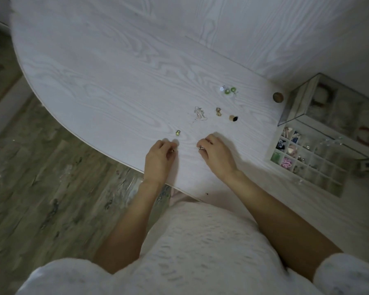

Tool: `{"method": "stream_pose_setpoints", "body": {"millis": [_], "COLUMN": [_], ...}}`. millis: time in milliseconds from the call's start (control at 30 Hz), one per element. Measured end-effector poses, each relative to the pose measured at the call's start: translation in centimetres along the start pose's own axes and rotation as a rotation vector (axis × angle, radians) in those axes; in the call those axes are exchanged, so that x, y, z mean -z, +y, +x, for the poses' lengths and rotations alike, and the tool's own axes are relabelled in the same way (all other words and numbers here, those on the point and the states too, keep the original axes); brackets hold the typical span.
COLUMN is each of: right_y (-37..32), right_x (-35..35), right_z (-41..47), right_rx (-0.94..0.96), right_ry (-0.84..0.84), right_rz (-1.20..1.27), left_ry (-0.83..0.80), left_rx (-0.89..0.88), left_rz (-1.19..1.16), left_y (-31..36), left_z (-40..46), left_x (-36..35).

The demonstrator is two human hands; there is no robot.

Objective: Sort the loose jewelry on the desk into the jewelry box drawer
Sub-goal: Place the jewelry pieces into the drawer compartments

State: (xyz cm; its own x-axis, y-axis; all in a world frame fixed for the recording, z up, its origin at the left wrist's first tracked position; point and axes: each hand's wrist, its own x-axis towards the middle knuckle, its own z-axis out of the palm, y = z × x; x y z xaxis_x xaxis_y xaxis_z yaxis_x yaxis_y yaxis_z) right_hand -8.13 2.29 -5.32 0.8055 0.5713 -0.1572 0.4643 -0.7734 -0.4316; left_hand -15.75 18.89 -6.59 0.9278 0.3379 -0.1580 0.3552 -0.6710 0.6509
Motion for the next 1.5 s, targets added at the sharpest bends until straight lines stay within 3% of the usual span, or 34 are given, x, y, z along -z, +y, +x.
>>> {"method": "stream_pose_setpoints", "body": {"millis": [333,533,633,800,933,1300,1500], "right_y": [2.4,5.0,7.4,13.7,16.6,19.2,19.7], "right_x": [0.7,3.3,5.6,8.7,9.0,8.3,7.9], "right_z": [-2.9,-6.3,-9.7,-15.3,-16.1,-16.7,-19.3], "right_rx": [-0.019,-0.056,-0.196,-0.582,-0.729,-0.750,-0.716], "right_ry": [-0.029,0.007,0.122,0.457,0.527,0.500,0.471], "right_rz": [0.125,0.160,0.204,0.311,0.288,0.262,0.015], "left_ry": [-0.034,-0.151,-0.195,-0.286,-0.346,-0.350,-0.339], "left_rx": [0.005,-0.078,-0.183,-0.285,-0.350,-0.464,-0.592], "left_rz": [0.011,0.082,0.089,0.151,0.191,0.208,0.037], "left_y": [2.1,5.9,8.0,11.1,12.3,14.2,19.2], "left_z": [0.2,-0.3,-0.8,-0.7,-0.6,0.8,0.2], "left_x": [-0.6,-3.2,-5.2,-8.2,-9.1,-10.0,-11.5]}}
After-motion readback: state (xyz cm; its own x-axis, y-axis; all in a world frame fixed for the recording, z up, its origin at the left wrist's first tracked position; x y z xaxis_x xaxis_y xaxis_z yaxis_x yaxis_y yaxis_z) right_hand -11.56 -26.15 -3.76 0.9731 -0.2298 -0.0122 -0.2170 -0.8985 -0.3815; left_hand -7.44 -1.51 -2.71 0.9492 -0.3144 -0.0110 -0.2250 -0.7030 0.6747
